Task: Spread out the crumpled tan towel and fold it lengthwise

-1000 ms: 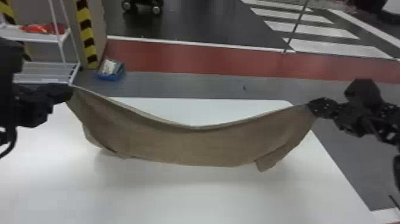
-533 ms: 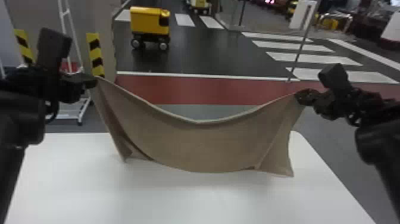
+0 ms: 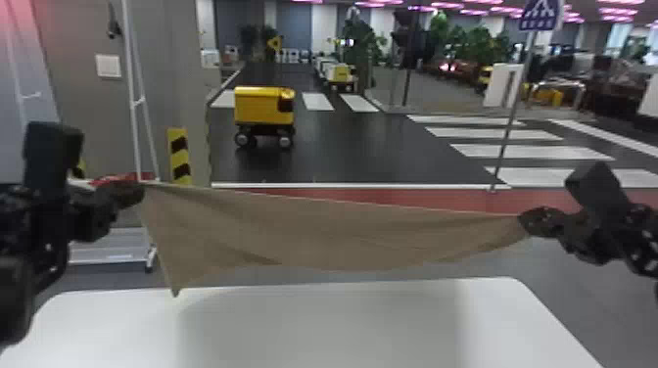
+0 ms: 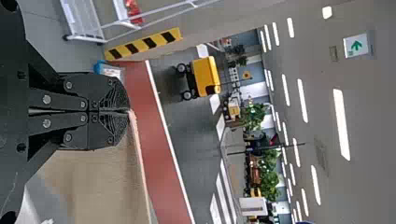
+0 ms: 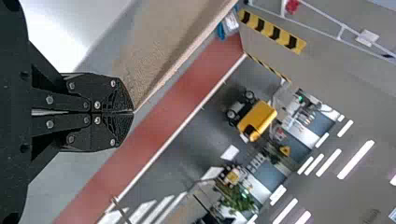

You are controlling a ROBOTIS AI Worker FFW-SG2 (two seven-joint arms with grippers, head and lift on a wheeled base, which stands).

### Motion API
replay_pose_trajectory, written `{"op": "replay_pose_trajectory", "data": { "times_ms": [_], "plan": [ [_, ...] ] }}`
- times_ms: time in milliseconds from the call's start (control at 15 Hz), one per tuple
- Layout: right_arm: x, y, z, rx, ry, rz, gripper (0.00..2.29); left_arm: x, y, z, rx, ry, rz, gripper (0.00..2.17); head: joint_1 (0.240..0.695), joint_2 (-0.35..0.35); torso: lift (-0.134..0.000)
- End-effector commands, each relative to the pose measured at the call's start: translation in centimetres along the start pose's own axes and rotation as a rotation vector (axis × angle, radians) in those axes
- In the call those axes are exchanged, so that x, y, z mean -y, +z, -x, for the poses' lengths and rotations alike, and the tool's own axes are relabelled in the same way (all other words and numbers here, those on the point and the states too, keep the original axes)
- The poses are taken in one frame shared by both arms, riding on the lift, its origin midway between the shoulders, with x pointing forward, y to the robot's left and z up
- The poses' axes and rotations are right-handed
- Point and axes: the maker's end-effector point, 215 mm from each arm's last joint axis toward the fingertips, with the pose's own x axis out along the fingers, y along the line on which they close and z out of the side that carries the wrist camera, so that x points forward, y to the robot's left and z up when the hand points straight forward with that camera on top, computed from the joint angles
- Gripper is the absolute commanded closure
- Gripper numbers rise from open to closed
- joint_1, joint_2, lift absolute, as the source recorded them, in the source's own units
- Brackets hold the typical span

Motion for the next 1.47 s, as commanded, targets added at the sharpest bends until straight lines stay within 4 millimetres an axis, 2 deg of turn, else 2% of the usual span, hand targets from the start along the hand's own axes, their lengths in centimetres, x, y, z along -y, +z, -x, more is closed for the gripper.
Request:
{"op": "replay_pose_trajectory", "data": {
  "times_ms": [0,67,133,200,333,467,533,667,800,867,933,1067,1133,1267,1333,1400],
  "plan": [
    [-6.1,-5.5,4.4,-0.048,0.074,0.015,2.20,0.7,-8.1,6.1,-0.047,0.004,0.020,1.65,0.386,-0.131,-0.120],
    [-8.5,-7.4,5.8,-0.067,0.111,0.017,2.20,1.1,-10.5,8.1,-0.052,-0.009,0.017,1.65,0.425,-0.128,-0.120],
    [-11.3,-8.4,7.5,-0.070,0.148,0.022,2.20,1.7,-13.0,10.4,-0.057,-0.021,0.009,1.65,0.475,-0.125,-0.120],
    [-13.6,-9.2,9.1,-0.074,0.188,0.031,2.20,2.2,-14.4,12.3,-0.048,-0.029,-0.003,1.65,0.566,-0.120,-0.120],
    [-17.8,-11.0,12.4,-0.081,0.273,0.052,2.20,4.0,-17.7,16.2,-0.037,-0.055,-0.049,1.65,0.646,-0.107,-0.120],
    [-21.0,-12.0,15.5,-0.068,0.354,0.085,2.20,5.5,-19.2,19.3,0.015,-0.079,-0.108,1.65,0.695,-0.096,-0.120],
    [-21.3,-12.1,16.9,-0.048,0.364,0.093,2.20,5.5,-20.3,20.9,0.013,-0.078,-0.101,1.65,0.695,-0.093,-0.120],
    [-20.1,-12.6,18.0,-0.054,0.352,0.078,2.20,5.1,-21.0,22.9,0.014,-0.076,-0.090,1.65,0.695,-0.092,-0.120],
    [-22.0,-13.0,19.0,-0.055,0.424,0.073,2.20,5.6,-22.0,23.9,0.003,-0.097,-0.097,1.65,0.695,-0.096,-0.120],
    [-23.1,-12.5,19.4,-0.026,0.454,0.100,2.20,5.7,-22.2,24.3,0.001,-0.106,-0.099,1.65,0.695,-0.097,-0.120],
    [-23.1,-12.2,19.8,-0.009,0.458,0.116,2.20,5.6,-22.0,24.7,0.016,-0.113,-0.107,1.65,0.695,-0.093,-0.120],
    [-20.5,-11.9,20.5,0.007,0.415,0.099,2.20,5.6,-21.4,25.9,0.025,-0.155,-0.120,1.65,0.695,-0.081,-0.120],
    [-18.5,-11.7,20.9,0.022,0.382,0.078,2.20,6.1,-21.1,26.3,0.031,-0.177,-0.128,1.65,0.695,-0.080,-0.120],
    [-15.4,-11.7,21.6,0.034,0.325,0.062,2.20,6.7,-19.9,26.7,0.070,-0.197,-0.150,1.65,0.695,-0.115,-0.120],
    [-14.7,-12.4,21.7,0.024,0.314,0.048,2.20,7.1,-19.6,26.8,0.075,-0.218,-0.159,1.65,0.695,-0.131,-0.120],
    [-15.3,-13.6,21.8,-0.001,0.340,0.056,2.20,8.1,-19.2,26.8,0.093,-0.266,-0.183,1.65,0.695,-0.150,-0.120]
  ]
}}
